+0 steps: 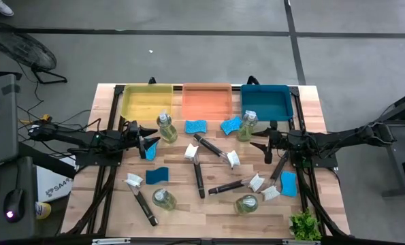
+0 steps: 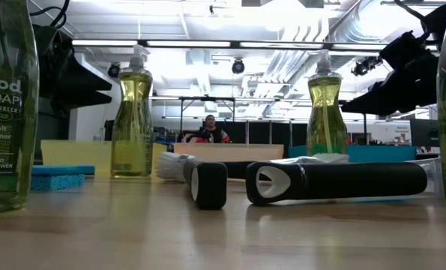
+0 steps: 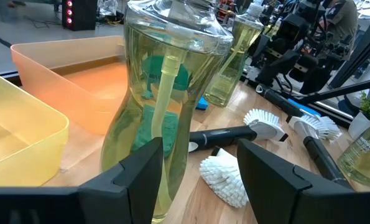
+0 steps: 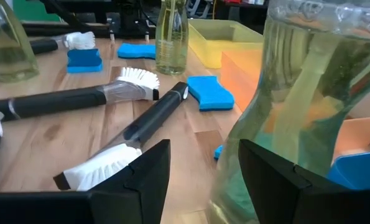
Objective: Pick & Place Kitchen Sink Supplies
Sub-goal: Put the transparent soap dispenser into the orange bin
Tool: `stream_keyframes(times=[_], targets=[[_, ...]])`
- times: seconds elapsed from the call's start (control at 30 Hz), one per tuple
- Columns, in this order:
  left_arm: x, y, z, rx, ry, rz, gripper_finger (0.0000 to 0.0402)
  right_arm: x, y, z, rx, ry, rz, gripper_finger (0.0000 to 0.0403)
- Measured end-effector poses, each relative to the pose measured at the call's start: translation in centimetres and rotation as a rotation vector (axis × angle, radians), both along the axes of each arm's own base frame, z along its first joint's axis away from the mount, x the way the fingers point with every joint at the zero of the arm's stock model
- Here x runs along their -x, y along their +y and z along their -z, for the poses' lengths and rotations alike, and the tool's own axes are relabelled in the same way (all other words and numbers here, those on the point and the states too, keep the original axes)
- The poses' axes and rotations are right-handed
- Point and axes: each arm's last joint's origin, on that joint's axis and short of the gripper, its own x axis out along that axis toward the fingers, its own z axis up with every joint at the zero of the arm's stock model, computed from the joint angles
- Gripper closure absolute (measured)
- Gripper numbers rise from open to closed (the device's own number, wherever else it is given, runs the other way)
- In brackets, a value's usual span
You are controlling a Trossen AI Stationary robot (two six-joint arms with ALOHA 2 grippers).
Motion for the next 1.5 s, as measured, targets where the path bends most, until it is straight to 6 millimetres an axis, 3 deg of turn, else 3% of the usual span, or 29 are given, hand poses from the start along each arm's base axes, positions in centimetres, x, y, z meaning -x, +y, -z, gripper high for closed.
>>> stream_keyframes(times=[0.23, 0.43, 0.53, 0.93, 1.17, 1.5], targets=[[0.0, 0.0, 0.0, 0.000, 0.000, 0.000, 0.0199, 0.0, 0.0, -0.2, -0.077, -0.040, 0.014, 0.0219], [0.0, 0.0, 0.0, 0.000, 0.000, 0.000, 0.0199, -0.1, 0.1, -0.3, -0.434, -0.130, 0.081, 0.0217], [0.0, 0.0, 0.0, 0.000, 0.000, 0.000, 0.0199, 0.0, 0.2, 0.1, -0.511, -0.100, 0.061, 0.0218], [0.0, 0.0, 0.0, 0.000, 0.000, 0.000, 0.0199, 0.4, 0.1, 1.3, -0.489, 0.042, 0.101, 0.0205], [0.0, 0.0, 0.0, 0.000, 0.000, 0.000, 0.0199, 0.4, 0.2, 0.1, -0.325, 0.111, 0.043, 0.0155], [0.0, 0.0, 0.0, 0.000, 0.000, 0.001, 0.0199, 0.5, -0.2, -1.9, -0.239, 0.136, 0.140, 0.0160]])
